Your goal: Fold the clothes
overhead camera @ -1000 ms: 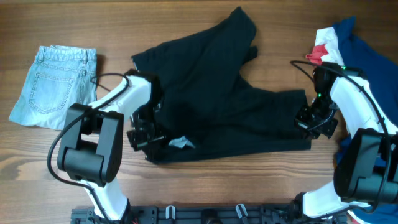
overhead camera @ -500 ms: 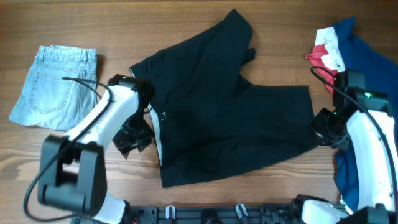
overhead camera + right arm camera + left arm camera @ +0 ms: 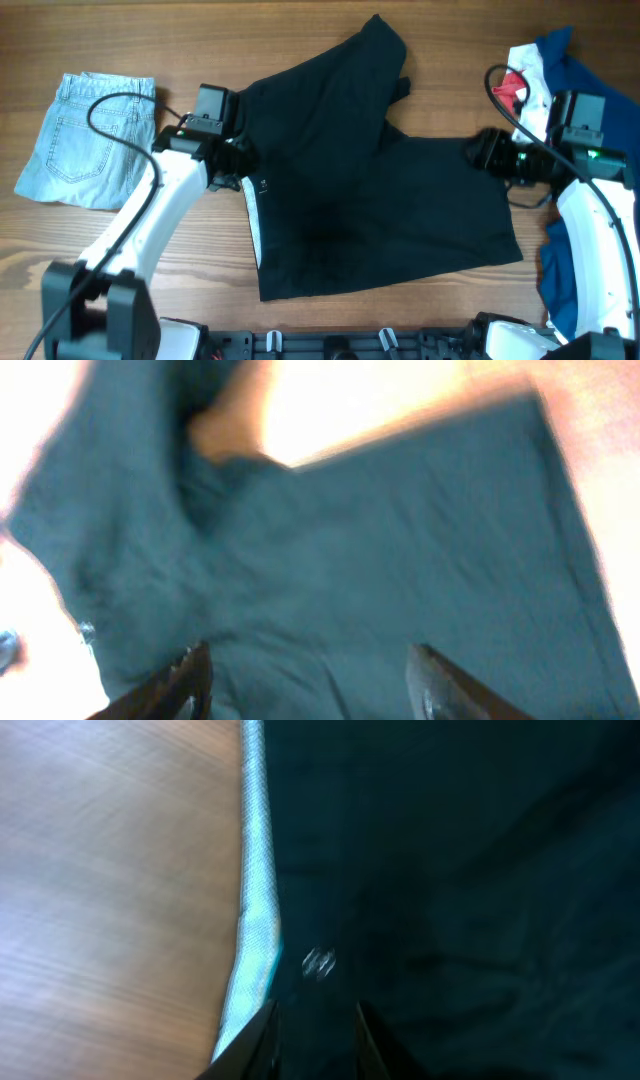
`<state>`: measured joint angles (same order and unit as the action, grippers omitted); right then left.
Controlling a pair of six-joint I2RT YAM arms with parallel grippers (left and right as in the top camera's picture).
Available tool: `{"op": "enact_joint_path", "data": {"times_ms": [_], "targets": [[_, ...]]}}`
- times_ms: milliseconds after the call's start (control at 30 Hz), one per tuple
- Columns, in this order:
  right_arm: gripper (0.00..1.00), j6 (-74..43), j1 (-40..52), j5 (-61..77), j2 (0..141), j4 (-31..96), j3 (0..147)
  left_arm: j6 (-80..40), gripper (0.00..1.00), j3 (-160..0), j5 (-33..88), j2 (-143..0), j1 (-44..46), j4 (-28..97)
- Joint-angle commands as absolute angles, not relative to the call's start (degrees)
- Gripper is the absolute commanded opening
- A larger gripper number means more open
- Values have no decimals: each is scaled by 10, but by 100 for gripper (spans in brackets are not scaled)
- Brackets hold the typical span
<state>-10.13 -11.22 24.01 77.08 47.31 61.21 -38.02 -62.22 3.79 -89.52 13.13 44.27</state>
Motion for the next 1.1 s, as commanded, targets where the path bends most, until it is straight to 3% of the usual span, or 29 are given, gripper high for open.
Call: {"op": "enact_joint_path", "data": {"times_ms": [0, 300, 667, 1067], "targets": [[70, -61, -95, 316, 813, 399, 615, -362, 22, -621, 63, -952, 138, 387], [85, -62, -24, 315, 1000, 174, 615, -364, 24, -621, 66, -1070, 138, 308], [84, -61, -19, 311, 1179, -55, 616, -364, 27, -621, 66, -1098, 138, 300], [82, -46, 42, 188, 1217, -157, 617, -364, 28, -621, 66, -1098, 138, 306]]}}
